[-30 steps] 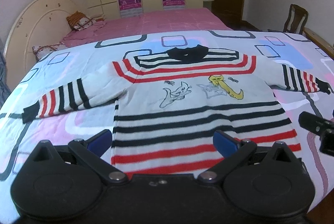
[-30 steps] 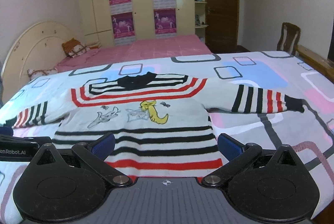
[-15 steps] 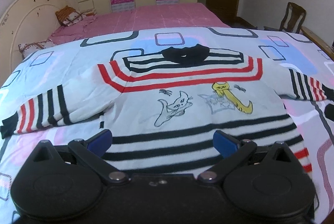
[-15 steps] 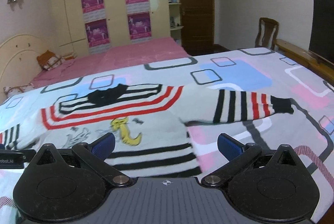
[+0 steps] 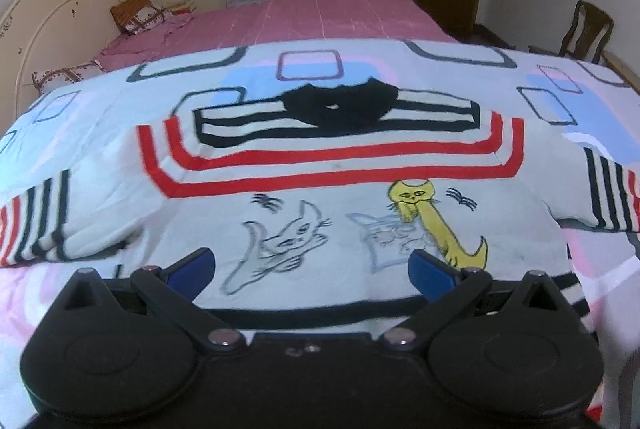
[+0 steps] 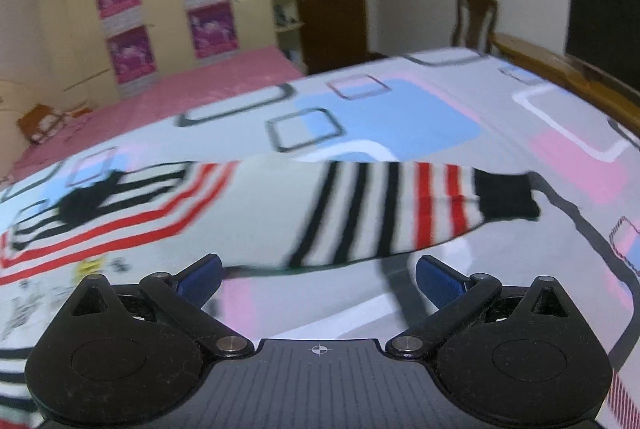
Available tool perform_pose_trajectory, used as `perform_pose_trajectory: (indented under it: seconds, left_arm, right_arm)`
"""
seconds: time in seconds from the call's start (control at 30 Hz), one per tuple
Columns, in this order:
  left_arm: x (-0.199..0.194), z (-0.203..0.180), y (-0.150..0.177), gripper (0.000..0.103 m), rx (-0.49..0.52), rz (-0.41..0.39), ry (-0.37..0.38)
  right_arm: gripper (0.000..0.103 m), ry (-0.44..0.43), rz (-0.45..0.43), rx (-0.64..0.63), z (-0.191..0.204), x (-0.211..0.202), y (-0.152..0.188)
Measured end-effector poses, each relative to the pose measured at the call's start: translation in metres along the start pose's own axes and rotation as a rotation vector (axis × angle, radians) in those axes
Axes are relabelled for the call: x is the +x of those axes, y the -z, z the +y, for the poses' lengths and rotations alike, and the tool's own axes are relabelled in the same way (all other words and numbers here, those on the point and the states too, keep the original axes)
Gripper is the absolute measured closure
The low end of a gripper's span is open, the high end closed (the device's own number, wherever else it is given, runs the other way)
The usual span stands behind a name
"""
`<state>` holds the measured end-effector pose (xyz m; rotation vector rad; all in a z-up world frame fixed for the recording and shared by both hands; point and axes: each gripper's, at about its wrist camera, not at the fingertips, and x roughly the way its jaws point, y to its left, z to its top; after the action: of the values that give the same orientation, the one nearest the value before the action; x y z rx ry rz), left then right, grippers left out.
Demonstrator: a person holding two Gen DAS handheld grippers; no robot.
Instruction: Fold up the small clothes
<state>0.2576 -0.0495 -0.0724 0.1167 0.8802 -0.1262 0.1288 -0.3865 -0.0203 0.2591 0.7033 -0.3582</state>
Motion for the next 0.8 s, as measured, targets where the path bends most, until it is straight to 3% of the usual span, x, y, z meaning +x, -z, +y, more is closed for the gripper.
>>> perform_pose_trajectory:
  seconds: [0.27, 0.3, 0.33, 0.37, 0.53, 0.7, 0.77, 0.8]
  left_arm:
    - [0.030, -0.037, -0.013, 0.001, 0.032, 0.008, -0.030]
    - [0.033, -0.041, -0.015, 0.002, 0.037, 0.010, -0.033]
    - [0.036, -0.044, -0.016, 0.002, 0.039, 0.013, -0.036]
    - [0.039, -0.046, -0.017, 0.002, 0.040, 0.017, -0.039]
    - [0.048, -0.052, -0.022, 0.005, 0.046, 0.033, -0.041]
    - [0.056, -0.052, -0.023, 0.011, 0.057, 0.050, -0.034]
    - [0.058, -0.051, -0.023, 0.014, 0.063, 0.058, -0.026]
    - [0.059, -0.050, -0.022, 0.016, 0.067, 0.063, -0.020]
  right_arm:
    - [0.002, 0.126, 0.035, 0.078, -0.080, 0.055, -0.017]
    - [0.005, 0.141, 0.036, 0.087, -0.087, 0.060, -0.018]
    - [0.017, 0.155, 0.046, 0.096, -0.095, 0.066, -0.019]
    - [0.023, 0.160, 0.060, 0.117, -0.103, 0.072, -0.020]
    - [0.023, 0.173, 0.092, 0.201, -0.132, 0.095, -0.020]
    - [0.056, 0.186, 0.055, 0.227, -0.145, 0.103, -0.024]
    - [0.076, 0.196, 0.040, 0.230, -0.147, 0.104, -0.025]
    - [0.081, 0.196, 0.035, 0.224, -0.147, 0.103, -0.025]
